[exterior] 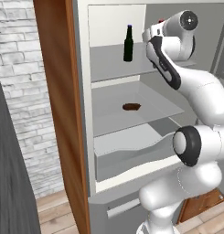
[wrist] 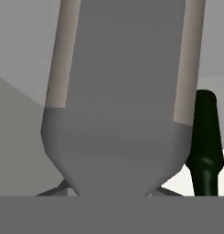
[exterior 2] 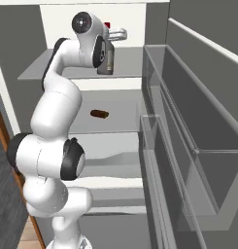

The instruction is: Place the beer and liquor on the top shelf of the fridge to keep them out of children's reach, and place the sweet potato on lower shelves for easy access.

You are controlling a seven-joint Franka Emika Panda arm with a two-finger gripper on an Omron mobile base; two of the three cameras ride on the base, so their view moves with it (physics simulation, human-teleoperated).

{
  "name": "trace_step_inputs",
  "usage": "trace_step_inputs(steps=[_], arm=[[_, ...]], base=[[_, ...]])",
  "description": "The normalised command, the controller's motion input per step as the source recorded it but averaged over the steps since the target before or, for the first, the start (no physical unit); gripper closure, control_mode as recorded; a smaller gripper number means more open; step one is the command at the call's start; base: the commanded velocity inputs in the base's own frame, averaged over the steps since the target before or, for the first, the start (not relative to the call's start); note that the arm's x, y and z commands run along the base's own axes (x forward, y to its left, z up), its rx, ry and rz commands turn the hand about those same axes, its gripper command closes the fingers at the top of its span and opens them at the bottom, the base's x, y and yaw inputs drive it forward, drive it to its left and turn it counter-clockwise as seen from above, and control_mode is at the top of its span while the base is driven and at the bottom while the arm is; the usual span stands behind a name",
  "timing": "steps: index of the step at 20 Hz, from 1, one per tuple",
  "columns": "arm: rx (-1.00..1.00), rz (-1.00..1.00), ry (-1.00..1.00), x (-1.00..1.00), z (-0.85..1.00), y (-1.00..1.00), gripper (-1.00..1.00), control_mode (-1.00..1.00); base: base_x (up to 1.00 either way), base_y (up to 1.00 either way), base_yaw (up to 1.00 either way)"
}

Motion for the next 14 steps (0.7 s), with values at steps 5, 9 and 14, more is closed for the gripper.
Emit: trace_step_inputs(steps=[5, 9, 14], arm=[[0.00, 0.00, -0.01, 0.53, -0.04, -0.19, 1.00, -1.00], [0.01, 0.01, -0.17, 0.26, 0.00, -0.20, 1.00, -1.00], [0.01, 0.04, -0.22, 0.18, 0.00, -0.07, 1.00, -1.00]], base=[[0.00, 0.00, 0.00], [0.00, 0.00, 0.00], [0.00, 0.00, 0.00]])
